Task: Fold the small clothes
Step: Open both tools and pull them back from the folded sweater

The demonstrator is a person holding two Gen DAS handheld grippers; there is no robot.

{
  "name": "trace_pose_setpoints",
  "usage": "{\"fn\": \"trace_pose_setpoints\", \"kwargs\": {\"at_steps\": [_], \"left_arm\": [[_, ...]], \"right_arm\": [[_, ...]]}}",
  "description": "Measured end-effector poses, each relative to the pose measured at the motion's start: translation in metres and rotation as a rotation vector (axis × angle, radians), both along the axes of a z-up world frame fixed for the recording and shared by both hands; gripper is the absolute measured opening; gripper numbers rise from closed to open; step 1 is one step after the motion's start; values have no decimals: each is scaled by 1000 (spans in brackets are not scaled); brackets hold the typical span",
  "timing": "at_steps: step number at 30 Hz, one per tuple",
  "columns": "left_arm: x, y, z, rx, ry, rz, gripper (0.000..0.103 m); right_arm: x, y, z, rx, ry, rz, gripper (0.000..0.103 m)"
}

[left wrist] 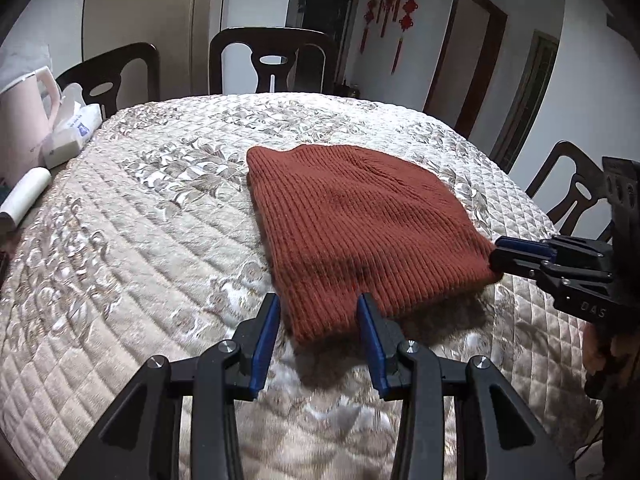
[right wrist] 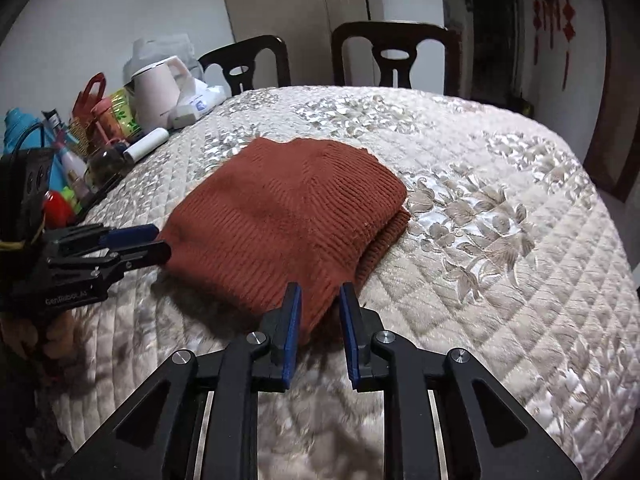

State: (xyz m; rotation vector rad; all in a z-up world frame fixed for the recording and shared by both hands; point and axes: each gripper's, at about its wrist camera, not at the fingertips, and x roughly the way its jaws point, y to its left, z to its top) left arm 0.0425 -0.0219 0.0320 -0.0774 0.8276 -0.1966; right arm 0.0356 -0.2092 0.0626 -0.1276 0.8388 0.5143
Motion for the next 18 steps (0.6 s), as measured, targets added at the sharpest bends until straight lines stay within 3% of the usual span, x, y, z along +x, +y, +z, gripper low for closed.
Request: {"fn": "trace_pose_setpoints", "kwargs": {"at_steps": [2, 14, 18], "left_arm": [[-5, -1, 0, 8, 1, 3, 42], [-11, 0, -20, 70, 60, 32, 43], [-12, -2, -22, 94, 61, 32, 43]], "right_arm": [[-4, 0, 0, -1, 2, 3, 28], [-16, 1, -20, -88, 13, -2, 29], [-15, 3, -27, -117, 21, -7, 38]]}}
